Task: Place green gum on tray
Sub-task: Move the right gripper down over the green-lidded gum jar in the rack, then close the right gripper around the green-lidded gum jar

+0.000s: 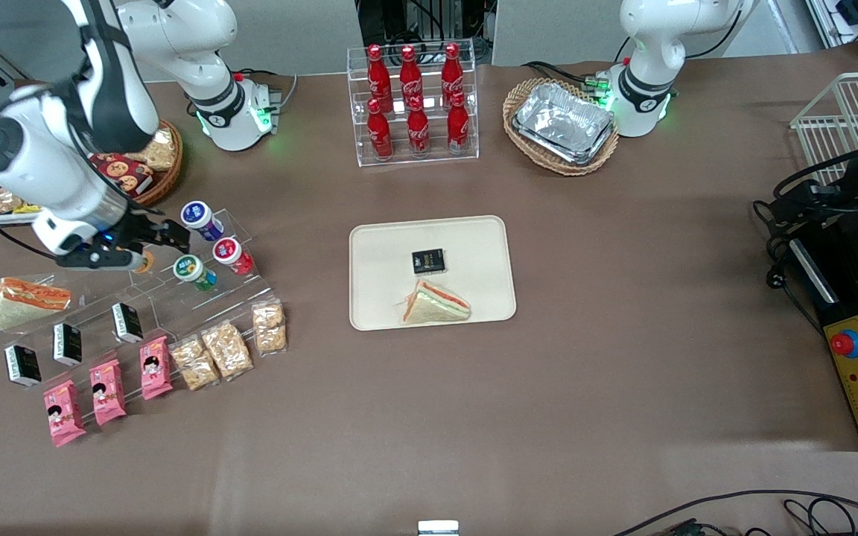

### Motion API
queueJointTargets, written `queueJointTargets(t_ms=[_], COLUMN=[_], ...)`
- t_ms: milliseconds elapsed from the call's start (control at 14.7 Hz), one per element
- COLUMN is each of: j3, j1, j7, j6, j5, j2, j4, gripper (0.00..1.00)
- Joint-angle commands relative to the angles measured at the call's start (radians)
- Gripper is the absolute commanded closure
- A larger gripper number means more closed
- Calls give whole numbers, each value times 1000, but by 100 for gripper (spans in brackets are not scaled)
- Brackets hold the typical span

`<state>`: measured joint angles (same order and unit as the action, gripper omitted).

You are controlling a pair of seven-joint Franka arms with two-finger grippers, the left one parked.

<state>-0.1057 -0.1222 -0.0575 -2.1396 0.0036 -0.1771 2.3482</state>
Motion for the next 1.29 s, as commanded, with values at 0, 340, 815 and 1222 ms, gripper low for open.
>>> queueJointTargets(t_ms=[0,340,815,1222], j3=[-6,-6,-6,-3], j1=[1,1,-1,-2], j7=[7,5,5,1], j6=[-91,-140,-186,-187], j5=[-5,-4,-2,7], j2=[80,123,120,120], j4=[20,40,85,100], gripper=[0,0,6,13])
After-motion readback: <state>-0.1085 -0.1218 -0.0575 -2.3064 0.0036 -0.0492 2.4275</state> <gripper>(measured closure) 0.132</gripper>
